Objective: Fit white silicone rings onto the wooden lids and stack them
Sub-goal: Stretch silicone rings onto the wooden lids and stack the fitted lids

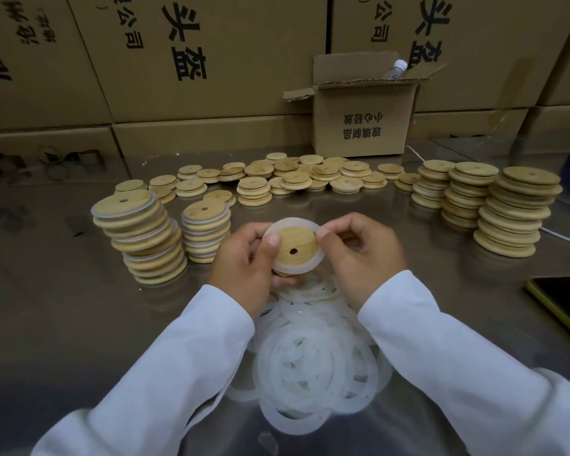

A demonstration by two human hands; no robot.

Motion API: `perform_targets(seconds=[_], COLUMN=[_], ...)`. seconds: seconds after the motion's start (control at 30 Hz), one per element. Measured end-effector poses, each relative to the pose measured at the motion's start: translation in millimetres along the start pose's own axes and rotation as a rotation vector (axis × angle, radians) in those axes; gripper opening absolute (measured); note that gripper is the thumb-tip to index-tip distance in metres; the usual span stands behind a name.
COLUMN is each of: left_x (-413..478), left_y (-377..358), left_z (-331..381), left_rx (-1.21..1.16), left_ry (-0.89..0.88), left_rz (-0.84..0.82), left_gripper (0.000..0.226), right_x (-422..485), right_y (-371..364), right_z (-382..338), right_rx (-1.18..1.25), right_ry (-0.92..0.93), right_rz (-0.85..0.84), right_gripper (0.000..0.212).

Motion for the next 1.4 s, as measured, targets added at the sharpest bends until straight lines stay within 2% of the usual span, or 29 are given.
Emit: perform_targets(seconds=[0.23, 0.53, 0.67, 0.77, 0.87, 0.93, 1.07, 1.27, 1.4], left_x=[0.1, 0.5, -0.1, 0.8, 2.7, 3.2, 1.3, 1.0, 1.3], left_y=[3.6, 1.1, -0.2, 1.3, 5.2, 8.7, 9.1, 10.2, 10.7], left_z=[2.7, -1.2, -2.5, -3.2, -2.8, -2.6, -1.6, -0.4, 0.4], left_rx=[-0.077, -0.171, -0.260, -0.241, -0.159, -0.066, 0.013, -0.034, -0.044], left_ry=[-0.017, 0.026, 0.051, 0.067, 0.084, 0.032, -0.078, -0.109, -0.116], left_rz=[0.049, 0.004, -0.039, -0.073, -0.146, -0.158, -0.130, -0.055, -0.047], left_gripper=[0.019, 0.018, 0.017, 0.019, 0.036, 0.041, 0.027, 0.023, 0.018], right_x=[-0.6, -1.9, -1.8, 1.3, 4.2, 3.6, -0.5, -2.7, -2.1], right_y=[-1.7, -0.1, -0.9, 1.9, 4.4, 4.4, 3.6, 3.5, 3.0], right_z=[-6.6, -4.1, -1.7, -2.4, -6.0, -8.2, -8.3, -7.0, -7.4], right_rx=[0.048, 0.064, 0.039, 0.012, -0.008, -0.045, -0.062, -0.039, -0.057], right_ry=[0.052, 0.075, 0.044, 0.032, 0.017, 0.027, 0.042, 0.012, 0.023], right_rz=[-0.054, 0.000, 0.017, 0.016, -0.072, -0.174, -0.216, -0.112, -0.110], right_gripper=[0.016, 0.010, 0.016, 0.017, 0.018, 0.019, 0.018, 0.016, 0.016])
Point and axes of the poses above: each hand's wrist, its own x-axis towards the middle knuckle, its own y-axis out of the back of the hand, z = x × y, the point moved 2 cm from there along x, towards the middle knuckle, and after that the axes turned 15 degrees about x, right-handed, at the moved point
